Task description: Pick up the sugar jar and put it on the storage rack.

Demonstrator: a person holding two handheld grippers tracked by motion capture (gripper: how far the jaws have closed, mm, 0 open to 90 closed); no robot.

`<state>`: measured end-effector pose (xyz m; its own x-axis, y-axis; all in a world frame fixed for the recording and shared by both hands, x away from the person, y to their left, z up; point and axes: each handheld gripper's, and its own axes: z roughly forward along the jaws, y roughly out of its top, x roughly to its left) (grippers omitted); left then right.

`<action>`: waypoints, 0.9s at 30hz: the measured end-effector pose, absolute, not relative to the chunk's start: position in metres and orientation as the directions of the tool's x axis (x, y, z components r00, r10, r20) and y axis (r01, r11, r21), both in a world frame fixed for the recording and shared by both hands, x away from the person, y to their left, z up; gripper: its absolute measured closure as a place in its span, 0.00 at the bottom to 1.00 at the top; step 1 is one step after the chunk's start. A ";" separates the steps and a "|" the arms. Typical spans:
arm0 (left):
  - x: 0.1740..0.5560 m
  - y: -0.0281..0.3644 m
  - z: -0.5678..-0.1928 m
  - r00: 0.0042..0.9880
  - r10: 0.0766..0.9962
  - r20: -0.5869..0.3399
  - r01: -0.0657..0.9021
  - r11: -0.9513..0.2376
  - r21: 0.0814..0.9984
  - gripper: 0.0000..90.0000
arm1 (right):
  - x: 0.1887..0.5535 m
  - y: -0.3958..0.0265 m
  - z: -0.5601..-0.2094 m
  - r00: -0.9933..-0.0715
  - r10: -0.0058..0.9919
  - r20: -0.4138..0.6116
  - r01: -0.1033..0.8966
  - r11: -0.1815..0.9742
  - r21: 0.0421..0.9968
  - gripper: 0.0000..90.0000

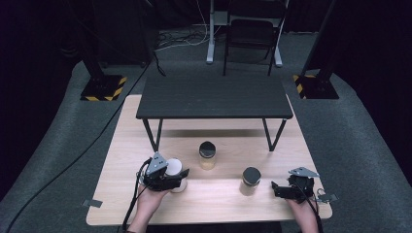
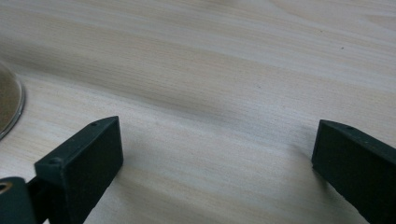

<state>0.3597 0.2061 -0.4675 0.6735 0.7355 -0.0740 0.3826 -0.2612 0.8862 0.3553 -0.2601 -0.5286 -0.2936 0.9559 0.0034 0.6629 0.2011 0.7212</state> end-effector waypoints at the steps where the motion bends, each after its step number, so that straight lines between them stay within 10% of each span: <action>1: 0.360 0.206 -0.467 0.671 0.737 -0.075 0.384 -0.259 0.886 0.37 | 0.355 -0.260 -0.529 -0.294 0.956 0.003 0.663 0.201 0.721 0.01; 27: 0.355 0.209 -0.436 0.668 0.741 -0.066 0.354 -0.238 0.904 0.37 | 0.355 -0.260 -0.529 -0.295 0.956 0.004 0.663 0.202 0.721 0.01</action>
<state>0.3551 0.2086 -0.4364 0.6677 0.7415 -0.0662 0.3544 -0.2384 0.9042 0.3554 -0.2601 -0.5286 -0.2948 0.9556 0.0037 0.6628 0.2017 0.7211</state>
